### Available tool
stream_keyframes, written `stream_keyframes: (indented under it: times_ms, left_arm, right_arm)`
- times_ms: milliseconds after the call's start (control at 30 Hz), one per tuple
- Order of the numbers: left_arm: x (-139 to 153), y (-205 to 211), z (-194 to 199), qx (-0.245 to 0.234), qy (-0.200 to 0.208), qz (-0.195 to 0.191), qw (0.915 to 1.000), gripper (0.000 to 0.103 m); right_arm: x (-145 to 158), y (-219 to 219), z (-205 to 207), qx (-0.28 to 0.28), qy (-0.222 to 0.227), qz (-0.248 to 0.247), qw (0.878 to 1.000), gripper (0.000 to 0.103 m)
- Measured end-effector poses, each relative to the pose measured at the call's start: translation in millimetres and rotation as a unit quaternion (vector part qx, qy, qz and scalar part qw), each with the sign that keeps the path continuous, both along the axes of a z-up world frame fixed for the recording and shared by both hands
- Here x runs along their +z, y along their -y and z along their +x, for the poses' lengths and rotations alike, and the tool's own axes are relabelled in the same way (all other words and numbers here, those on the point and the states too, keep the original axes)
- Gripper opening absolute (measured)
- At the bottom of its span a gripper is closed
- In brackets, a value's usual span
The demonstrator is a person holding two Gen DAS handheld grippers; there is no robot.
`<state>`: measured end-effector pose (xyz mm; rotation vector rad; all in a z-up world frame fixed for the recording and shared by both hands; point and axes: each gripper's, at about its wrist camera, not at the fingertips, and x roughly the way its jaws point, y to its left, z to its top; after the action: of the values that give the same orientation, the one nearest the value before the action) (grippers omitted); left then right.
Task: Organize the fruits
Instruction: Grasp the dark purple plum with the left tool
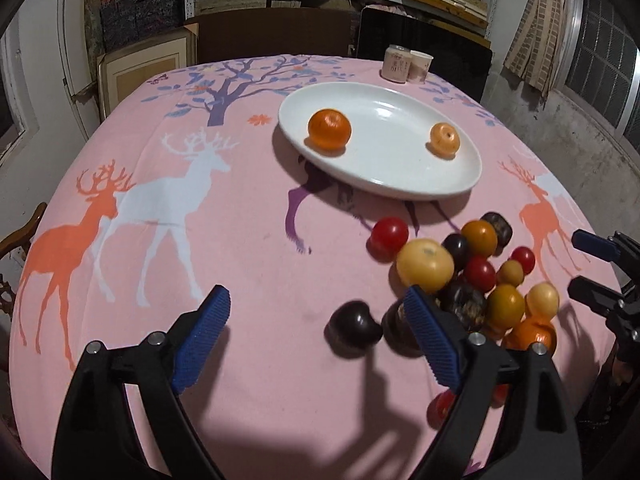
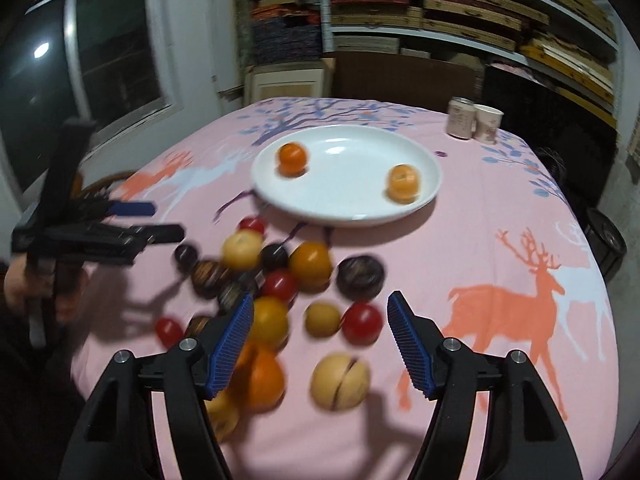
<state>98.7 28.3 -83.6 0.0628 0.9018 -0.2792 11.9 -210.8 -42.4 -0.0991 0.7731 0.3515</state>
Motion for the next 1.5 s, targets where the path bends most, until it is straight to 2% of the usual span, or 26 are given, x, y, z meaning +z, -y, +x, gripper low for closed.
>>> stream_keyframes:
  times_ms: [167,267,433,500,567,600,667,833,1033,1067,1133,1333,1500]
  left_arm:
    - [-10.7,-6.9,-15.2,0.008,-0.01,0.011,0.9999,0.086]
    - [-13.8,-3.0,-17.4,0.004,-0.016,0.007,0.9998,0.086]
    - [-19.8,12.2,-18.8,-0.003,-0.014,0.034,0.9993,0.086]
    - [-22.8,14.6,-16.2,0.0,-0.018,0.039,0.9991,0.08]
    - [-28.3,17.7,-11.2,-0.003,-0.029,0.043,0.9986,0.055]
    - [-29.4,19.5,-10.1,-0.004,-0.028,0.047,0.9985,0.055]
    - [-28.6,26.0,-9.7,-0.011,-0.016,0.061,0.998,0.044]
    - [-27.4,35.7,-6.8,-0.022,-0.004,0.071,0.9972,0.043]
    - [-28.3,31.9,-4.3,-0.02,-0.001,0.055,0.9983,0.043]
    - [-28.0,31.5,-5.4,-0.023,0.001,0.048,0.9986,0.031]
    - [-25.4,30.7,-9.8,-0.023,0.013,0.043,0.9987,0.031]
    - [-12.8,14.0,-18.0,-0.007,0.043,-0.01,0.999,0.031]
    - [-13.3,14.2,-18.9,-0.007,0.043,-0.012,0.999,0.031]
  right_arm:
    - [-7.1,-11.6,-35.7,0.041,-0.007,-0.005,0.999,0.07]
    - [-6.6,-13.9,-44.4,0.043,-0.008,-0.002,0.999,0.069]
    - [-4.5,-11.7,-52.1,0.035,-0.004,0.003,0.999,0.07]
    - [-5.4,-10.5,-53.9,0.032,-0.005,0.003,0.999,0.069]
    - [-6.4,-9.3,-54.5,0.029,-0.006,0.003,1.0,0.07]
    - [-6.7,-8.2,-55.0,0.028,-0.006,0.003,1.0,0.07]
    - [-7.6,-5.9,-55.9,0.025,-0.007,0.005,1.0,0.07]
    - [-9.8,-1.0,-55.8,0.019,-0.01,0.01,1.0,0.07]
    - [-11.5,-0.7,-56.2,0.022,-0.011,0.011,1.0,0.07]
    - [-11.3,-1.3,-56.8,0.023,-0.01,0.012,1.0,0.07]
    - [-11.1,-3.2,-57.7,0.028,-0.01,0.013,0.999,0.07]
    - [-14.7,-21.0,-61.6,0.08,-0.02,0.027,0.996,0.069]
    - [-24.9,-43.1,-60.5,0.096,-0.039,-0.008,0.995,0.066]
